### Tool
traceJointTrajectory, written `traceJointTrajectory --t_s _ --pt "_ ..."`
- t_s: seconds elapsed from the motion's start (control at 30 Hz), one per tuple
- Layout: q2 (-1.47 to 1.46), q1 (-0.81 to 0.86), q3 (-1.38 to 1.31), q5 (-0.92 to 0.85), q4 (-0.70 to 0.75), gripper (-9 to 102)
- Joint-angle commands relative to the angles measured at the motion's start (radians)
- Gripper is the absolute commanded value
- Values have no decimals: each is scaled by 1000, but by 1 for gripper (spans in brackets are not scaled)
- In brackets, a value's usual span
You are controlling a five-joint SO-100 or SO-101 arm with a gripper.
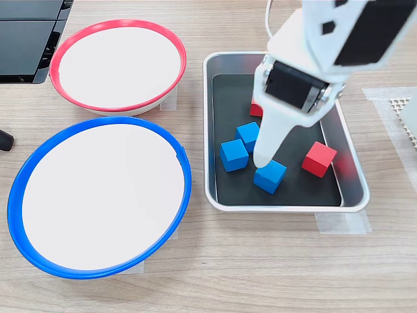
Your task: Move six blocks tray to matching dishes
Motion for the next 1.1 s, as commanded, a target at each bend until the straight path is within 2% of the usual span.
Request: traceJointTrajectory --t_s 0.0,0.37,0.5,0.67,0.9,1.0,1.07 --pt "-77 -5 -74 -23 -5 18" --pt "-207 -37 -52 -34 5 16" --pt "-216 -64 -29 -35 -21 7" --pt "-212 -52 -54 -38 6 4" --pt "-147 5 -362 -60 249 4" --pt "-181 20 -540 3 209 4" --pt "-261 9 -643 87 67 4"
